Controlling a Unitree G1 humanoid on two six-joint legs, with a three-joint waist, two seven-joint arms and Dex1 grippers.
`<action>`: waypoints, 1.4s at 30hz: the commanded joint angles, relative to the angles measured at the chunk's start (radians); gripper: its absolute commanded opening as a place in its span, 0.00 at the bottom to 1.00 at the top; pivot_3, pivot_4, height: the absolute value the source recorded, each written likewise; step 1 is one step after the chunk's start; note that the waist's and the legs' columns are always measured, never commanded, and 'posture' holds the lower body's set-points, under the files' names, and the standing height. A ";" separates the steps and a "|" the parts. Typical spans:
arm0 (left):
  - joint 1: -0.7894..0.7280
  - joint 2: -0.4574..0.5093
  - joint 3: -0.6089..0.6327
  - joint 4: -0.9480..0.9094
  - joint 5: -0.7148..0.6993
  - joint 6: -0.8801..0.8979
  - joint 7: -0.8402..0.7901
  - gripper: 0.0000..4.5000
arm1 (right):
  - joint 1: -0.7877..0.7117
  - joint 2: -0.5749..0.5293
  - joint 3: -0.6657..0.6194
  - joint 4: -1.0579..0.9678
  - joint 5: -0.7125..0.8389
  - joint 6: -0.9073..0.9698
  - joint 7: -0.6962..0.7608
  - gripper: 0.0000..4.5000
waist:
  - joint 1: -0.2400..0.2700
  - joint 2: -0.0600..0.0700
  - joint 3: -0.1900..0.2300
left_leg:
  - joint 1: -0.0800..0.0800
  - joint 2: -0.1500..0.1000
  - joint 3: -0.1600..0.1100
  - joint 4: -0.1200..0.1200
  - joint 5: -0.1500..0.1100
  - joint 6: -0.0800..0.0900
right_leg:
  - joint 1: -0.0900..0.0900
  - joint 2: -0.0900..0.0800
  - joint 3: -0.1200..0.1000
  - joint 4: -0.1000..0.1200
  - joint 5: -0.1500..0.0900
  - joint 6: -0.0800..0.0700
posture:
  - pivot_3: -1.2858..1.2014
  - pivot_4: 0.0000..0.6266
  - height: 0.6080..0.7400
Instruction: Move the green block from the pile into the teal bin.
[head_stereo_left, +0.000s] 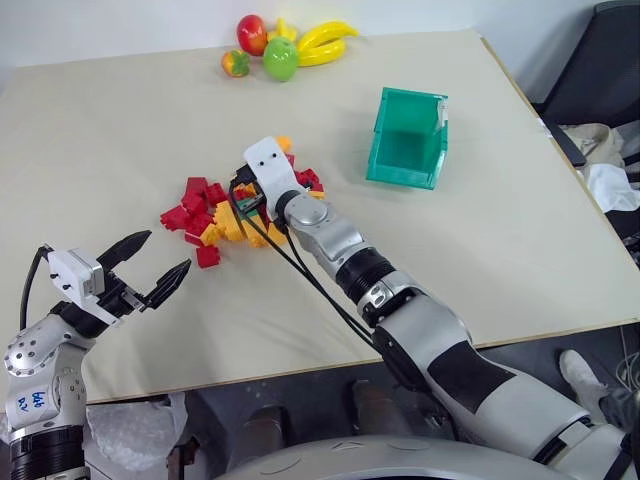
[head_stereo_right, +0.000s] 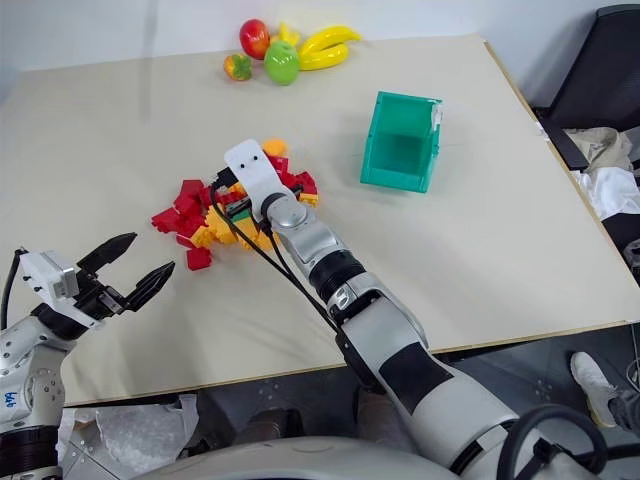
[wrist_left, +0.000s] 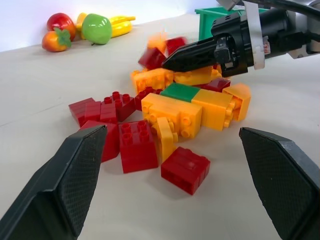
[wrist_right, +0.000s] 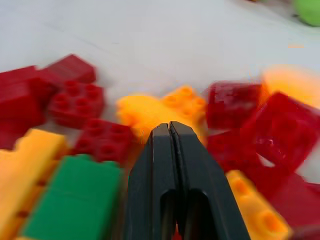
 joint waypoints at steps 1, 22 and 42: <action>-0.004 0.005 0.003 -0.028 -0.002 -0.004 0.010 1.00 | -0.031 0.067 0.005 -0.012 -0.036 -0.041 0.060 0.01 | -0.004 0.000 0.000 | 0.000 0.000 0.000 0.000 0.000 0.000 | 0.000 0.000 0.001 0.000 0.000 0.000 | 0.52 0.24 1.00; -0.058 0.002 -0.033 0.007 0.007 -0.011 0.020 1.00 | 0.210 -0.194 0.236 -0.379 -0.207 0.062 0.776 0.01 | 0.004 0.000 -0.001 | 0.002 0.000 0.001 0.002 0.000 0.000 | 0.000 0.000 0.004 0.002 0.000 0.000 | 0.52 0.24 1.00; -0.035 -0.008 -0.029 -0.008 0.007 -0.026 0.025 1.00 | 0.239 -0.358 0.043 -0.563 -0.179 0.180 0.602 0.01 | 0.034 0.000 0.000 | 0.001 -0.003 0.002 0.003 0.001 0.000 | 0.000 0.000 0.004 0.002 0.000 0.001 | 0.52 0.24 1.00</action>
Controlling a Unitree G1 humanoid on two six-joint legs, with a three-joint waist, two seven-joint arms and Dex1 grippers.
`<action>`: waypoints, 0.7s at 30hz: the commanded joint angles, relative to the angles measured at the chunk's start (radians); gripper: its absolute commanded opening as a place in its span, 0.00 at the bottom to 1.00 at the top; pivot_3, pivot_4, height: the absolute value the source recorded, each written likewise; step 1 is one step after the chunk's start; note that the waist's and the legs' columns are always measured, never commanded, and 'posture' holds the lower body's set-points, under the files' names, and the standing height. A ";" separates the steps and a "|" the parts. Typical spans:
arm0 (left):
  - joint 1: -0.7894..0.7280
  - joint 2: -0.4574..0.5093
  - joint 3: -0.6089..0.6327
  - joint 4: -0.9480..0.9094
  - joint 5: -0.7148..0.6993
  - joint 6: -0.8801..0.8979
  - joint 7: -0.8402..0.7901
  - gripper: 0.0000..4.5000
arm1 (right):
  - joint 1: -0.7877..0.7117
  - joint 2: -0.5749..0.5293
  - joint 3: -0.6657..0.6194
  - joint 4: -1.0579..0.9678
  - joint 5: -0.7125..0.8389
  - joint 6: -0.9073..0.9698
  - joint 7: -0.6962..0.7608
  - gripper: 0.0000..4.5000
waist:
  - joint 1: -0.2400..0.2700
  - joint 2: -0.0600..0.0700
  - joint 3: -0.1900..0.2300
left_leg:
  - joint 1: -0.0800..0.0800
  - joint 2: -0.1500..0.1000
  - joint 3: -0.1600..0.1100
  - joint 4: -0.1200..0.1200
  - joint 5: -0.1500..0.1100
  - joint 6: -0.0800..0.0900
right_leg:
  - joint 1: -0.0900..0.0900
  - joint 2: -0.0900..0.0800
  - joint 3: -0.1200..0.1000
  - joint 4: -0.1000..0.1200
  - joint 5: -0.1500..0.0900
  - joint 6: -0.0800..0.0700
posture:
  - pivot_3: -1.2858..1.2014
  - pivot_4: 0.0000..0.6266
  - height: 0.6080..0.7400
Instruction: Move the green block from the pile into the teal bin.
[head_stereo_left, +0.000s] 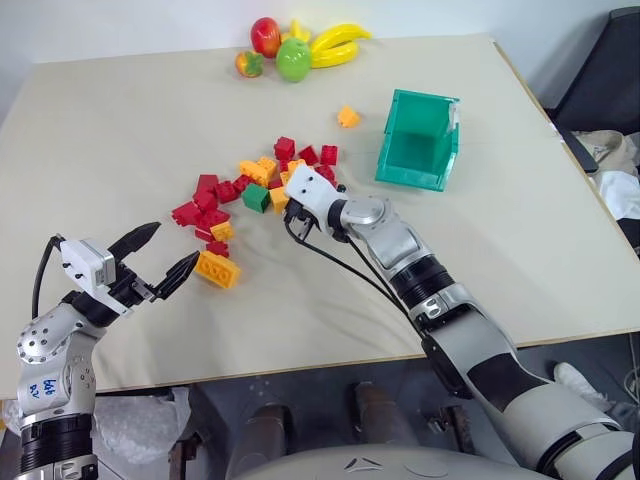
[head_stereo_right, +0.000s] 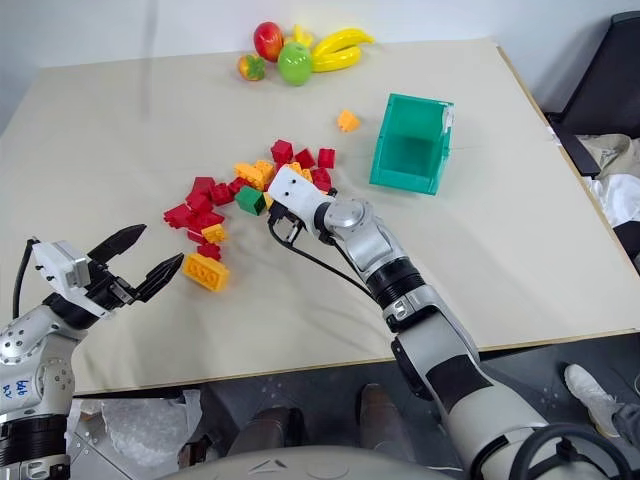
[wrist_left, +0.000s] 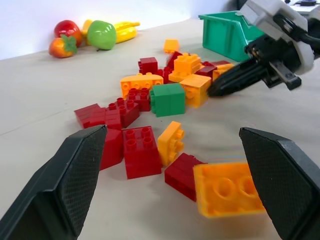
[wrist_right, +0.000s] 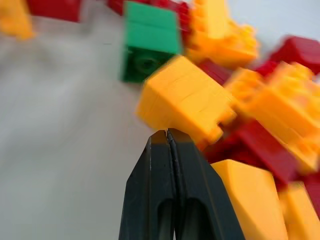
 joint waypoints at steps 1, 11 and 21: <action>0.018 -0.004 0.016 -0.025 -0.004 -0.022 0.002 1.00 | 0.042 -0.065 -0.040 -0.191 0.066 0.016 0.100 0.01 | -0.001 0.000 0.000 | 0.000 0.000 0.000 0.000 0.000 0.000 | 0.000 0.000 0.000 0.000 0.000 0.000 | 0.52 0.24 1.00; 0.025 0.010 -0.003 -0.036 -0.028 0.003 -0.054 1.00 | 0.173 -0.347 -0.147 -0.521 0.300 0.104 0.452 0.42 | 0.010 0.000 0.000 | 0.000 0.001 0.001 0.000 0.000 0.001 | 0.000 0.000 0.000 -0.002 0.000 0.000 | 0.52 0.24 1.00; -0.017 0.041 0.003 -0.002 -0.030 0.035 -0.098 1.00 | 0.258 -0.513 -0.187 -0.633 0.350 0.156 0.496 1.00 | 0.029 0.000 0.000 | 0.001 0.002 0.005 0.000 -0.001 0.002 | 0.000 0.001 0.003 -0.006 0.000 0.001 | 0.52 0.24 1.00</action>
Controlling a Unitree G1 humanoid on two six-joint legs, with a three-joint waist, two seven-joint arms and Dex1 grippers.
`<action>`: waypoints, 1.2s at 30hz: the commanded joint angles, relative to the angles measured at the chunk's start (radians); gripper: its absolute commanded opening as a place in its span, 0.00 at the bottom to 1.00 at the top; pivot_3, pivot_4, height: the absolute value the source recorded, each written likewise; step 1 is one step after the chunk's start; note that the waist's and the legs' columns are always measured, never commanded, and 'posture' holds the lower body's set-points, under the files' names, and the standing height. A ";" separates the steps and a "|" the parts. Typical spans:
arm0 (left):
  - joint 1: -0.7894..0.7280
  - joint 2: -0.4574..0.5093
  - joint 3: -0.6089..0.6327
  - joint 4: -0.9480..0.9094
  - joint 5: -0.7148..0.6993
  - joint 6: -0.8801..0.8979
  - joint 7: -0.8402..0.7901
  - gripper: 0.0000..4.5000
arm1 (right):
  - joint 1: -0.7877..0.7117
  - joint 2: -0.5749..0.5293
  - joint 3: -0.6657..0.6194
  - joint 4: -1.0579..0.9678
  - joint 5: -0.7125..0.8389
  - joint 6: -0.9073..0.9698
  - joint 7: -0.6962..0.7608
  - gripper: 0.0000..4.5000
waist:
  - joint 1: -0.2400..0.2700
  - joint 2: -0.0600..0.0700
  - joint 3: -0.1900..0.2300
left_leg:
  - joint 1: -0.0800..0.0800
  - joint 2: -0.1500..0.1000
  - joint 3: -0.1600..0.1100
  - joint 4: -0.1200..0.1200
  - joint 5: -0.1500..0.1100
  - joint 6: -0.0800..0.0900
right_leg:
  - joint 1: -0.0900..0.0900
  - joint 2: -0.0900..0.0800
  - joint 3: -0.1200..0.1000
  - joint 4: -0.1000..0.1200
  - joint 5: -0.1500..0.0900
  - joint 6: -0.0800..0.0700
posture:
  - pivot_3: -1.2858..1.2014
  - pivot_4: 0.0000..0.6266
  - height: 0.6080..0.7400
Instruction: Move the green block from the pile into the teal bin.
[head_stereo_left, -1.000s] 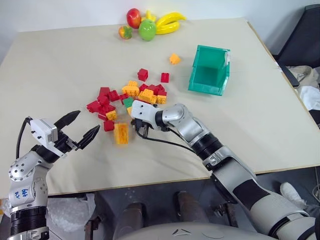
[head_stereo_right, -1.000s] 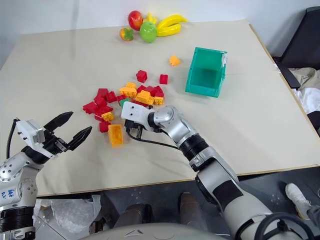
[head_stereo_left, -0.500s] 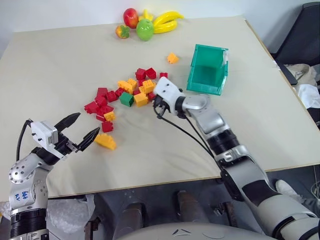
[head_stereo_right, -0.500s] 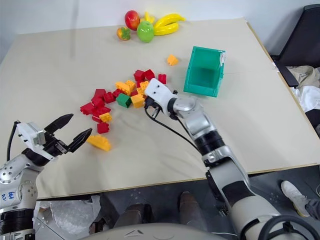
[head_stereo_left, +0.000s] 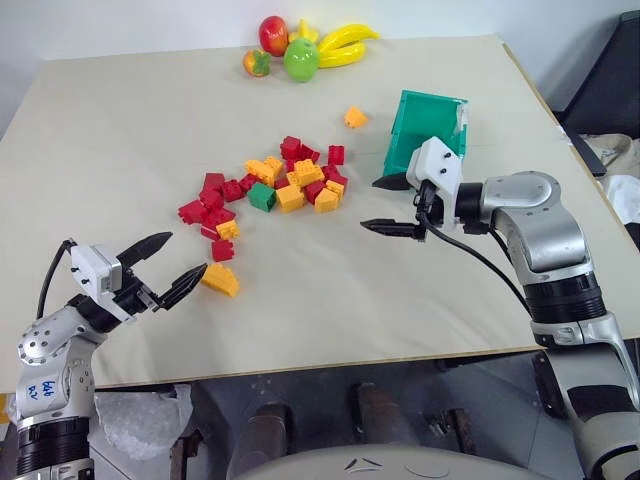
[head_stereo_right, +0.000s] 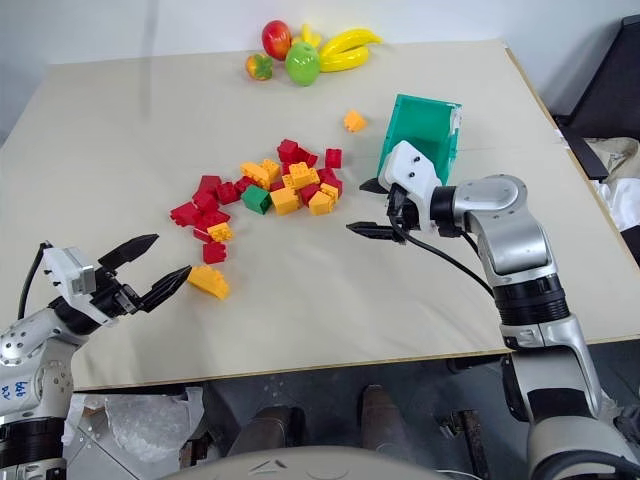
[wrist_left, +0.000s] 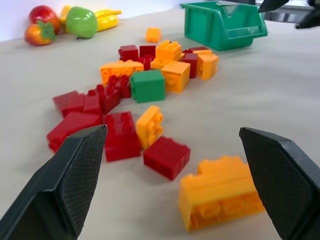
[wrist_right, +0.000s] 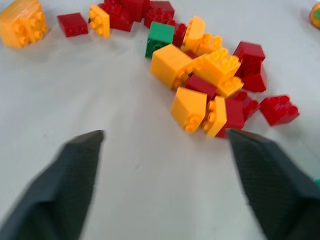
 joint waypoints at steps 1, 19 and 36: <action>-0.016 0.018 0.019 0.003 -0.019 0.002 -0.012 1.00 | 0.014 -0.013 -0.012 -0.100 0.029 0.046 -0.019 1.00 | 0.000 0.000 0.000 | 0.000 0.000 0.000 0.000 0.000 0.000 | 0.000 0.000 0.000 0.000 0.000 0.000 | 0.52 0.24 1.00; -0.022 -0.011 0.014 -0.043 -0.011 0.008 0.031 1.00 | -0.389 0.639 0.130 0.596 -0.135 -0.058 -0.510 1.00 | -0.019 0.000 0.000 | 0.000 -0.001 0.001 0.000 0.001 -0.001 | -0.002 0.000 0.001 0.005 0.000 0.000 | 0.52 0.24 1.00; 0.101 -0.037 0.058 -0.165 -0.023 0.008 0.101 1.00 | -0.624 0.837 0.071 1.171 -0.226 -0.314 -0.603 1.00 | -0.067 0.000 0.000 | 0.000 0.001 -0.001 -0.002 0.001 -0.002 | -0.002 0.000 0.000 0.005 0.000 0.000 | 0.52 0.24 1.00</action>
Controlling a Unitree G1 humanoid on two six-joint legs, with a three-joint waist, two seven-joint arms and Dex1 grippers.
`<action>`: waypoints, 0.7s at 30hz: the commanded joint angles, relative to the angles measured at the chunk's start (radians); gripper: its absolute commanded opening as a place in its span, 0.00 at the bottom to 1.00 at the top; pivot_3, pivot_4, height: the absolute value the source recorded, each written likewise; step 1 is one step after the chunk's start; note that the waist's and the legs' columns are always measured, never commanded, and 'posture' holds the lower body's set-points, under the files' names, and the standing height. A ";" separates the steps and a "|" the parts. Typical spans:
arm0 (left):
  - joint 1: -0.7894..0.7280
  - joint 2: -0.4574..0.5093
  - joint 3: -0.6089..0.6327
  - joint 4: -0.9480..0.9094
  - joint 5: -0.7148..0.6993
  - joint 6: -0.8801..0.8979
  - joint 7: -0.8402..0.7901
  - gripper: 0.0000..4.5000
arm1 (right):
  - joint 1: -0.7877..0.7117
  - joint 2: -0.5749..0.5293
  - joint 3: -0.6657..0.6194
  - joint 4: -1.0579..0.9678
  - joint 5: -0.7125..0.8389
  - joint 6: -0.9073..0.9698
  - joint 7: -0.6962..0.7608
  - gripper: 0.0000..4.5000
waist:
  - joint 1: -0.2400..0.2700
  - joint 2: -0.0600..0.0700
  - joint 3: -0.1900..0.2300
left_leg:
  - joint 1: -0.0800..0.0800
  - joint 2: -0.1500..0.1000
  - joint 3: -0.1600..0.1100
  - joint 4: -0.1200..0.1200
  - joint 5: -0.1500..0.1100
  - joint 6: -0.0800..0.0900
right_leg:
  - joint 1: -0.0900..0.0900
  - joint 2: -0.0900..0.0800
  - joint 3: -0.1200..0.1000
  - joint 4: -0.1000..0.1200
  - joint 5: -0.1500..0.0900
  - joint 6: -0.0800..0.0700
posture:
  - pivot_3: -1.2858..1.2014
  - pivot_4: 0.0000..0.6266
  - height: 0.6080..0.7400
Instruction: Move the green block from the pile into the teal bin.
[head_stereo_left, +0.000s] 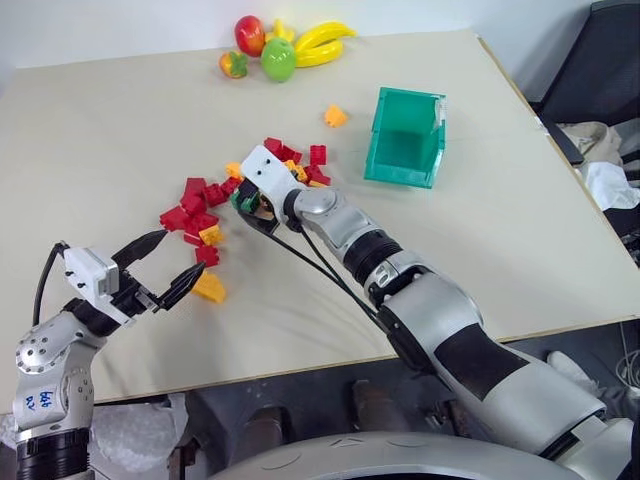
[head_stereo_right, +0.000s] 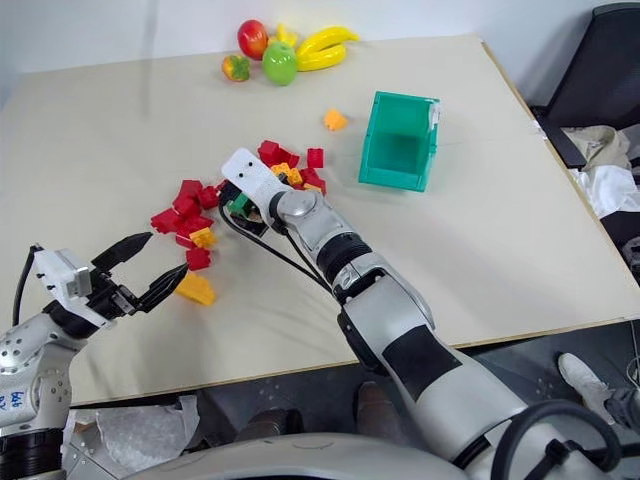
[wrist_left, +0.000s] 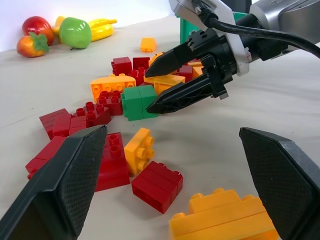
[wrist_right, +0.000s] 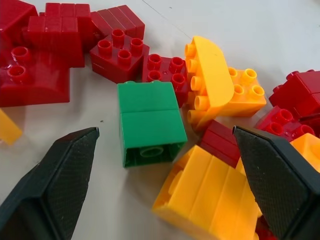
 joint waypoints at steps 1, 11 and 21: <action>0.009 -0.006 0.025 -0.043 -0.021 -0.013 0.013 1.00 | -0.026 0.055 -0.024 -0.003 0.010 0.004 0.111 1.00 | -0.002 0.000 0.000 | 0.000 0.001 0.000 0.000 0.000 0.000 | 0.000 0.001 0.000 0.000 0.000 0.000 | 0.52 0.24 1.00; -0.015 -0.010 0.011 -0.034 -0.013 -0.014 0.031 1.00 | -0.055 0.075 -0.092 0.005 0.029 0.030 0.086 0.72 | 0.002 0.000 0.000 | 0.000 0.000 0.000 0.000 0.000 0.000 | 0.000 -0.001 0.000 0.000 0.000 0.000 | 0.52 0.24 1.00; -0.041 -0.010 0.001 -0.005 -0.009 -0.015 0.028 1.00 | -0.013 0.017 -0.116 -0.094 0.041 0.040 0.188 0.01 | 0.003 0.000 0.000 | 0.000 0.000 0.000 0.000 0.000 0.000 | 0.000 0.000 0.000 0.000 0.000 0.000 | 0.52 0.24 1.00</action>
